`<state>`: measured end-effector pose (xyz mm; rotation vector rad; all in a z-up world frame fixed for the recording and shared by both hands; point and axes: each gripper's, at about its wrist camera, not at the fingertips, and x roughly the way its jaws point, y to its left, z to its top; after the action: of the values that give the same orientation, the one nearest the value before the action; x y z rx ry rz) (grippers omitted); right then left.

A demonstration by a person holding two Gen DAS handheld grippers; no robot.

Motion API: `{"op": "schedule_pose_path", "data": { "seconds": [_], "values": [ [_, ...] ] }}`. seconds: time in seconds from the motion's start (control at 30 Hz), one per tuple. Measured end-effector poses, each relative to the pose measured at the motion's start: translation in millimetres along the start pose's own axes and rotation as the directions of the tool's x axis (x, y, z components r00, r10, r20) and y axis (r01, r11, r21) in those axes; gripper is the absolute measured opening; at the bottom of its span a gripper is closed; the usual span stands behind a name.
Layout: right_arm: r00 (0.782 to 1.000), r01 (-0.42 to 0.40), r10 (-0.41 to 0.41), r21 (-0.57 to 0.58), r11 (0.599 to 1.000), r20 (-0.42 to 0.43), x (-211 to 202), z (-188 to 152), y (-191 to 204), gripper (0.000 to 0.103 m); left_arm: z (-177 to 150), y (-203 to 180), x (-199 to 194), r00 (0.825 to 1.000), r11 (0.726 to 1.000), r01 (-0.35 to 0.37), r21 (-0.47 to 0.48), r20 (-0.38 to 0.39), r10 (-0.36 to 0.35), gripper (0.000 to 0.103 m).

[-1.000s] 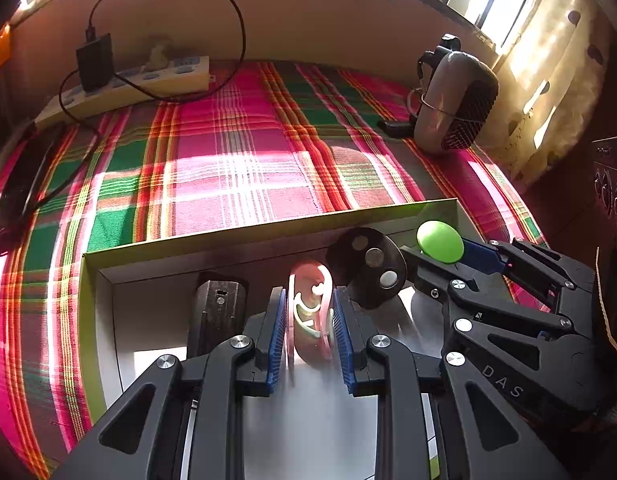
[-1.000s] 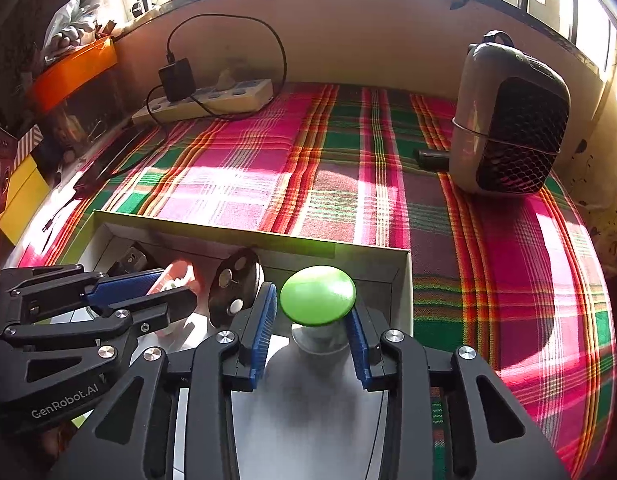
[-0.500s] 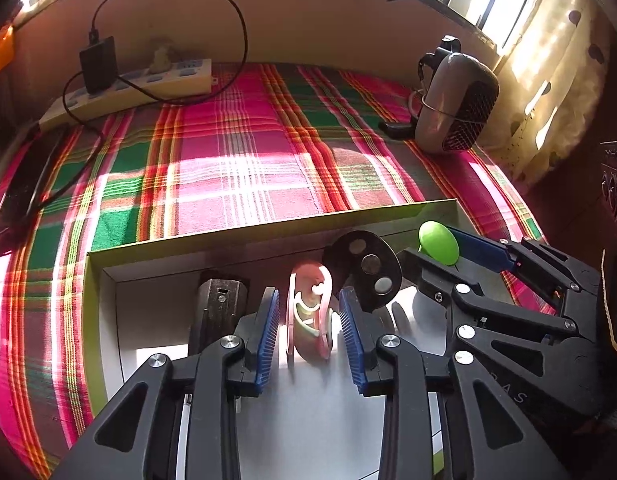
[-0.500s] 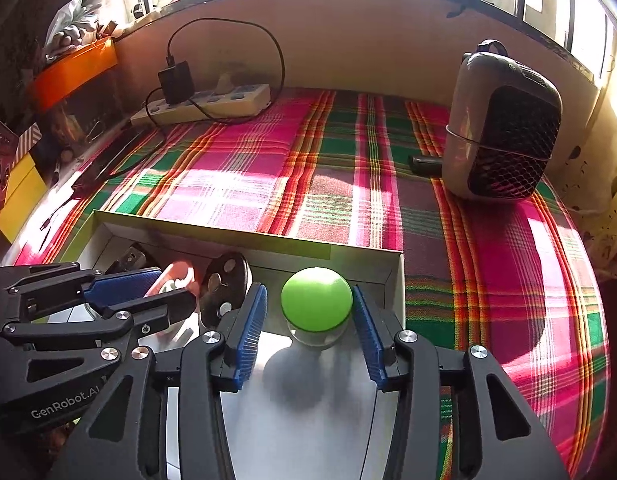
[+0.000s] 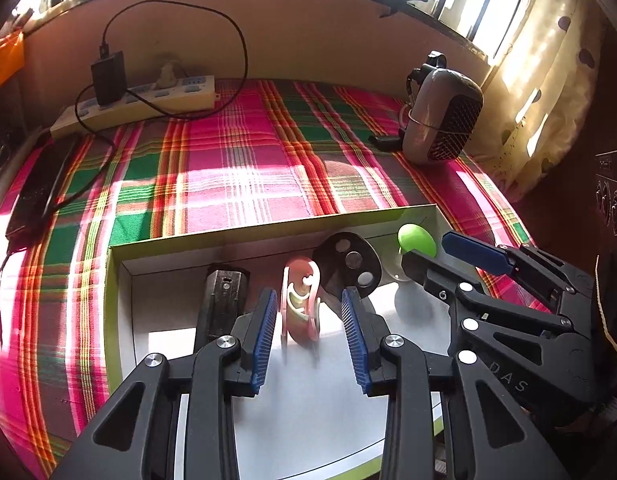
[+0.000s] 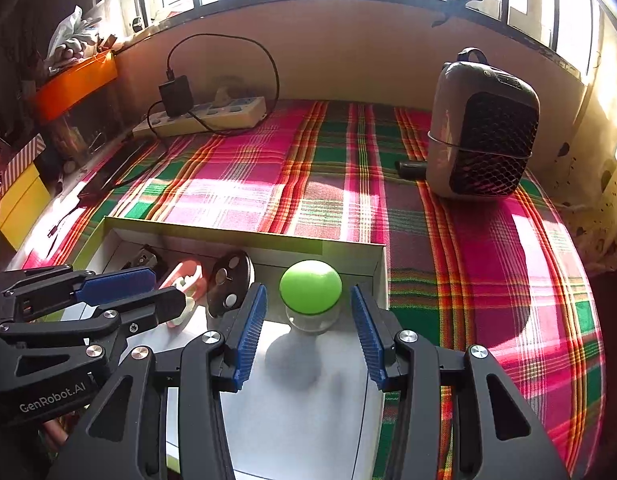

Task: Organize objects
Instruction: 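Carry the pink clip and green knob into the white box and release both, then withdraw both open tools from the box toward the remaining items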

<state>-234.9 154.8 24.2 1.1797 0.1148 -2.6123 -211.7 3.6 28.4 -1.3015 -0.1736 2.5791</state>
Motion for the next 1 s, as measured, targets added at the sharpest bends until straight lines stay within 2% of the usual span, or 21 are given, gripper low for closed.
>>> {"op": "schedule_pose_path", "data": {
  "seconds": [0.23, 0.5, 0.8, 1.0],
  "values": [
    [0.999, 0.016, -0.018, 0.027, 0.999, 0.043, -31, -9, 0, 0.046, -16, 7, -40, 0.998, 1.0, -0.007, -0.005, 0.068, 0.007, 0.032],
    [0.996, 0.025, -0.029, 0.048, 0.999, 0.089, -72, -36, 9, 0.046, -50, 26, -82, 0.993, 0.999, -0.014, -0.043, 0.121, 0.019, 0.032],
    [0.992, 0.032, -0.035, 0.029, 0.999, 0.119, -104, -73, 23, 0.046, -101, 47, -111, 0.991, 0.998, -0.03, -0.063, 0.127, 0.038, 0.032],
    [0.993, 0.015, -0.021, 0.047, 0.999, 0.116, -116, -103, 21, 0.046, -129, 59, -108, 0.995, 0.997, -0.031, -0.064, 0.096, 0.037, 0.032]
  ]
}}
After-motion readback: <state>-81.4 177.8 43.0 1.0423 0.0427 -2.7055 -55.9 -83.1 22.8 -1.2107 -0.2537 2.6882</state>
